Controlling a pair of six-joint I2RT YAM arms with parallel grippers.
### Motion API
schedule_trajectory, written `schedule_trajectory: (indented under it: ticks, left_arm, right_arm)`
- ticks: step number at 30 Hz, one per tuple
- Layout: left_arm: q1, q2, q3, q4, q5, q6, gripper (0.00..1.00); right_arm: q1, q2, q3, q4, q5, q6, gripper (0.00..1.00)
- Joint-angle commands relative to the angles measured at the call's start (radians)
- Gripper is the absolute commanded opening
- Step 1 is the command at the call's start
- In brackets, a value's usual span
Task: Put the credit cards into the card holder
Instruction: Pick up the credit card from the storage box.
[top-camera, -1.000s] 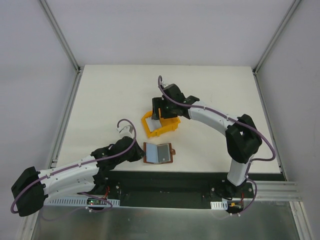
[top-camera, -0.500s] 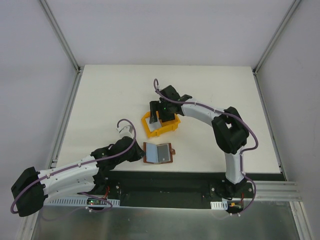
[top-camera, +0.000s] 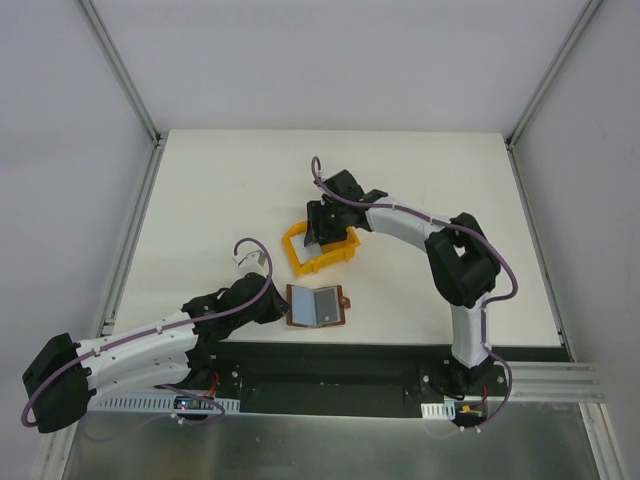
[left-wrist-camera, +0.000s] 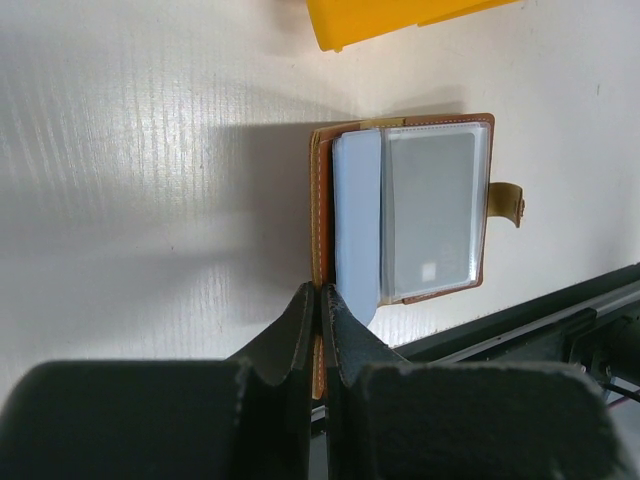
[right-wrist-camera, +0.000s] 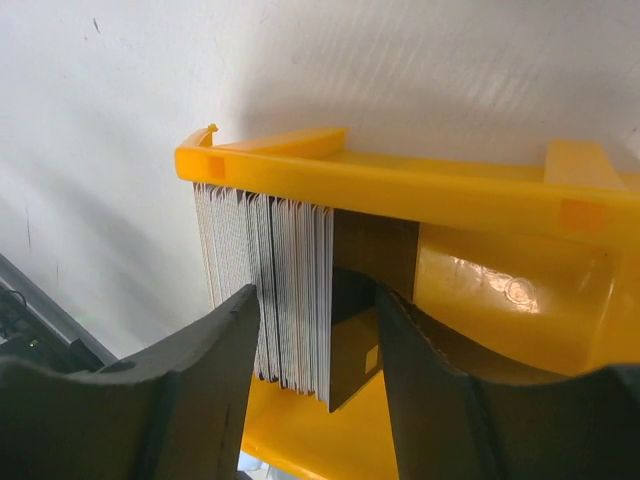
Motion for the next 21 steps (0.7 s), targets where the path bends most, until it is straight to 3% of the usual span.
schedule_trajectory:
  ticks: [1,10,21]
  left_arm:
    - [-0.011,0.003,0.032,-0.017,-0.02,0.004,0.0]
    - [-0.01,0.006,0.031,-0.017,-0.018,0.002,0.0]
    - [-0.01,0.008,0.028,-0.017,-0.017,0.001,0.0]
  right_arm:
    - [-0.001,-0.086,-0.007,0.024,-0.036,0.006,0.51]
    - [-0.004,-0.109,-0.015,0.019,-0.031,0.005,0.43]
    - [-0.01,-0.132,-0.012,-0.013,0.012,-0.012,0.17]
